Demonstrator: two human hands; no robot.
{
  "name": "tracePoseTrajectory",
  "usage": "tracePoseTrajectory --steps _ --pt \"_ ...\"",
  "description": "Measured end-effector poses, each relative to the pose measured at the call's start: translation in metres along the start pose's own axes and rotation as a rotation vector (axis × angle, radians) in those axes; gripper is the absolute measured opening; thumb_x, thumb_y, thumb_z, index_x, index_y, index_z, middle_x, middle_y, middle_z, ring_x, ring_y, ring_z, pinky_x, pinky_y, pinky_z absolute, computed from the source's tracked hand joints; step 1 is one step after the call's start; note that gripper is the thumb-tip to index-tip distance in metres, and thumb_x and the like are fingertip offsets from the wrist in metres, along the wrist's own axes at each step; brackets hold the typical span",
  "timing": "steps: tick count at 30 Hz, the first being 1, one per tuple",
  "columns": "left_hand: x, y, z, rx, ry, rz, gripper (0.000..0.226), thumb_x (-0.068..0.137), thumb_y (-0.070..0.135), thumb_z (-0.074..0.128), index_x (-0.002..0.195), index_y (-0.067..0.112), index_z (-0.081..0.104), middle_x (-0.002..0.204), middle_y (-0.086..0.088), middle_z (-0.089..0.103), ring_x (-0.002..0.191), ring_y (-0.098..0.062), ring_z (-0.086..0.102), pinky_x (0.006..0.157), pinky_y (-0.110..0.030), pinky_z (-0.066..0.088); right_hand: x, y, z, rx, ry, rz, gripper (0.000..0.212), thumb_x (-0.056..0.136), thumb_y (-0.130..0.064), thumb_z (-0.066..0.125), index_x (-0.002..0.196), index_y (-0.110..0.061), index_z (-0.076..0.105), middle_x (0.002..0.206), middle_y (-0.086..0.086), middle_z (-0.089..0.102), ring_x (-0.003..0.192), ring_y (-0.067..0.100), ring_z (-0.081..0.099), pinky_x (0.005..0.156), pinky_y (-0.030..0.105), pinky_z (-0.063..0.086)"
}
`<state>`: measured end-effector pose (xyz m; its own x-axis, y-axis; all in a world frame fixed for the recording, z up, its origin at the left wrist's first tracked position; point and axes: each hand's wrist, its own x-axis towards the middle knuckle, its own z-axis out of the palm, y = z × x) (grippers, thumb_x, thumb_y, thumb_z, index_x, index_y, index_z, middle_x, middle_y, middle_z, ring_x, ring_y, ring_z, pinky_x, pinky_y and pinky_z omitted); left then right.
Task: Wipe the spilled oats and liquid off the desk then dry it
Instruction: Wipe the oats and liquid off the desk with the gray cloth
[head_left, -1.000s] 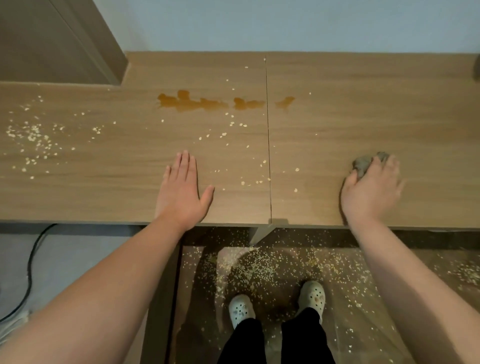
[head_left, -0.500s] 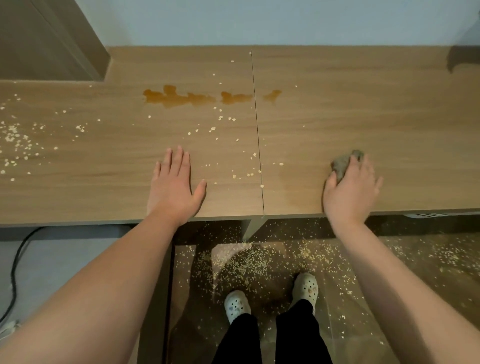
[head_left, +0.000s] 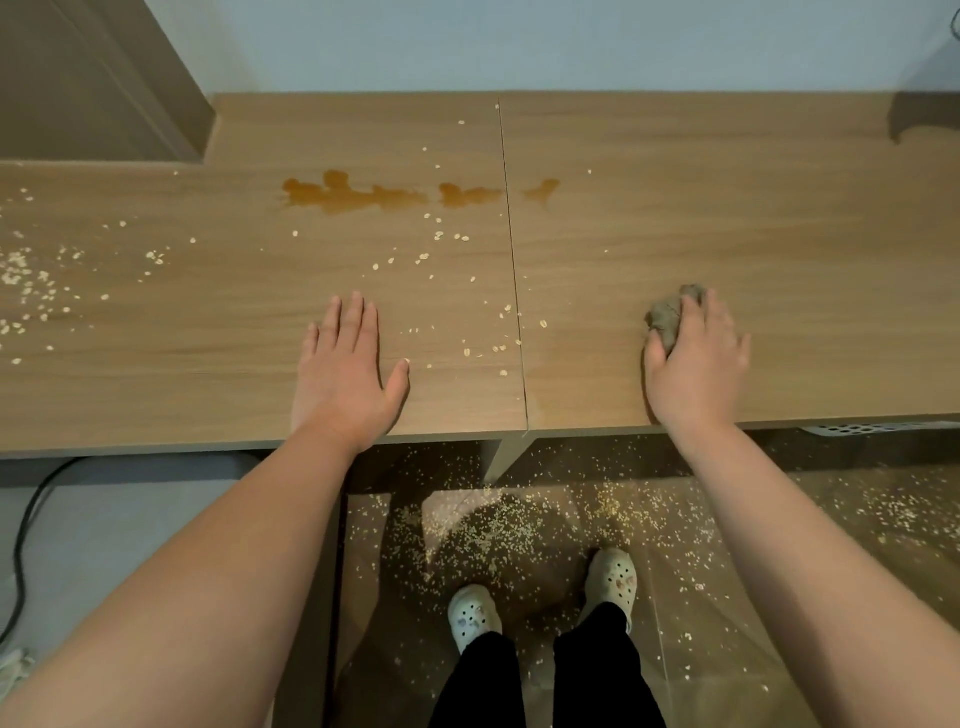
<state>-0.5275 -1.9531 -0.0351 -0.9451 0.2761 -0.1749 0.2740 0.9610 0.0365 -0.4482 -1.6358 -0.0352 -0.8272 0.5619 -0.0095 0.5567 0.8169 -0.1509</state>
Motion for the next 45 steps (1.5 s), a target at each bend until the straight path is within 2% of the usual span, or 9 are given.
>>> tracePoseTrajectory --steps 4,9,15,17,22,24,30,38,45 --pt "0.001 0.0 0.0 0.012 0.001 0.001 0.074 0.096 0.052 0.018 0.156 0.011 0.0 0.164 -0.006 -0.006 0.15 -0.022 -0.01 0.122 -0.04 -0.001 -0.003 -0.04 0.002 0.011 0.031 0.016 0.058 0.098 -0.034 0.044 0.149 -0.009 0.033 0.16 0.012 0.022 0.148 0.028 0.02 0.12 0.051 0.019" --pt "0.001 -0.002 0.002 0.012 0.005 0.004 0.074 0.096 0.052 0.017 0.156 0.011 0.001 0.164 -0.006 -0.006 0.15 -0.022 -0.009 0.122 -0.039 -0.002 -0.012 -0.051 -0.006 -0.062 -0.186 -0.702 0.061 0.097 -0.043 0.034 0.151 -0.014 0.028 0.16 0.008 0.02 0.147 0.024 0.022 0.12 0.041 0.011" --pt "0.001 -0.002 0.002 -0.022 0.015 0.0 0.074 0.095 0.051 0.019 0.156 0.013 0.004 0.164 -0.005 -0.004 0.15 -0.02 -0.009 0.121 -0.038 -0.003 0.044 -0.024 -0.001 0.042 -0.012 -0.103 0.055 0.099 -0.033 0.043 0.149 -0.011 0.033 0.159 0.01 0.025 0.147 0.026 0.022 0.121 0.05 0.017" --pt "0.001 -0.003 0.001 -0.043 0.02 0.002 0.074 0.095 0.051 0.02 0.156 0.013 0.004 0.164 -0.004 -0.003 0.15 -0.02 -0.009 0.121 -0.038 -0.003 0.03 -0.046 0.003 0.048 0.026 -0.087 0.053 0.099 -0.031 0.044 0.147 -0.012 0.036 0.159 0.009 0.027 0.146 0.025 0.025 0.12 0.046 0.019" --pt "0.001 -0.003 0.0 -0.077 0.023 0.004 0.072 0.097 0.049 0.023 0.156 0.014 0.005 0.164 -0.004 -0.003 0.15 -0.019 -0.009 0.122 -0.038 -0.003 -0.023 -0.039 0.008 0.015 -0.152 -0.821 0.053 0.097 -0.04 0.034 0.144 -0.016 0.041 0.154 0.005 0.031 0.141 0.021 0.032 0.116 0.048 0.017" --pt "0.001 -0.004 0.001 -0.079 0.029 0.007 0.07 0.098 0.048 0.023 0.156 0.014 0.005 0.164 -0.004 -0.003 0.15 -0.019 -0.009 0.122 -0.038 -0.004 -0.006 -0.017 0.003 -0.014 -0.163 -0.899 0.052 0.097 -0.039 0.036 0.143 -0.016 0.041 0.153 0.004 0.031 0.139 0.022 0.034 0.114 0.053 0.017" --pt "0.001 -0.003 0.0 -0.085 0.023 0.007 0.071 0.098 0.047 0.028 0.156 0.013 0.006 0.164 -0.004 -0.002 0.15 -0.02 -0.009 0.122 -0.038 -0.003 -0.004 -0.018 -0.001 0.128 0.01 -0.068 0.048 0.094 -0.028 0.047 0.14 -0.016 0.048 0.154 0.004 0.036 0.141 0.025 0.035 0.117 0.051 0.028" --pt "0.0 -0.002 -0.001 -0.095 0.033 0.007 0.069 0.099 0.046 0.03 0.156 0.012 0.009 0.164 -0.005 0.001 0.151 -0.02 -0.006 0.121 -0.038 -0.003 -0.064 -0.048 0.009 0.014 -0.166 -0.569 0.056 0.095 -0.035 0.041 0.147 -0.015 0.037 0.158 0.004 0.025 0.145 0.019 0.024 0.119 0.046 0.012" --pt "0.0 -0.003 0.002 -0.091 0.037 0.006 0.08 0.088 0.054 0.013 0.156 0.012 0.011 0.164 -0.005 0.003 0.151 -0.021 -0.005 0.122 -0.039 -0.001 -0.039 -0.036 0.002 0.092 0.035 0.049 0.052 0.091 -0.03 0.044 0.141 -0.013 0.046 0.154 0.006 0.035 0.141 0.024 0.035 0.115 0.049 0.032"
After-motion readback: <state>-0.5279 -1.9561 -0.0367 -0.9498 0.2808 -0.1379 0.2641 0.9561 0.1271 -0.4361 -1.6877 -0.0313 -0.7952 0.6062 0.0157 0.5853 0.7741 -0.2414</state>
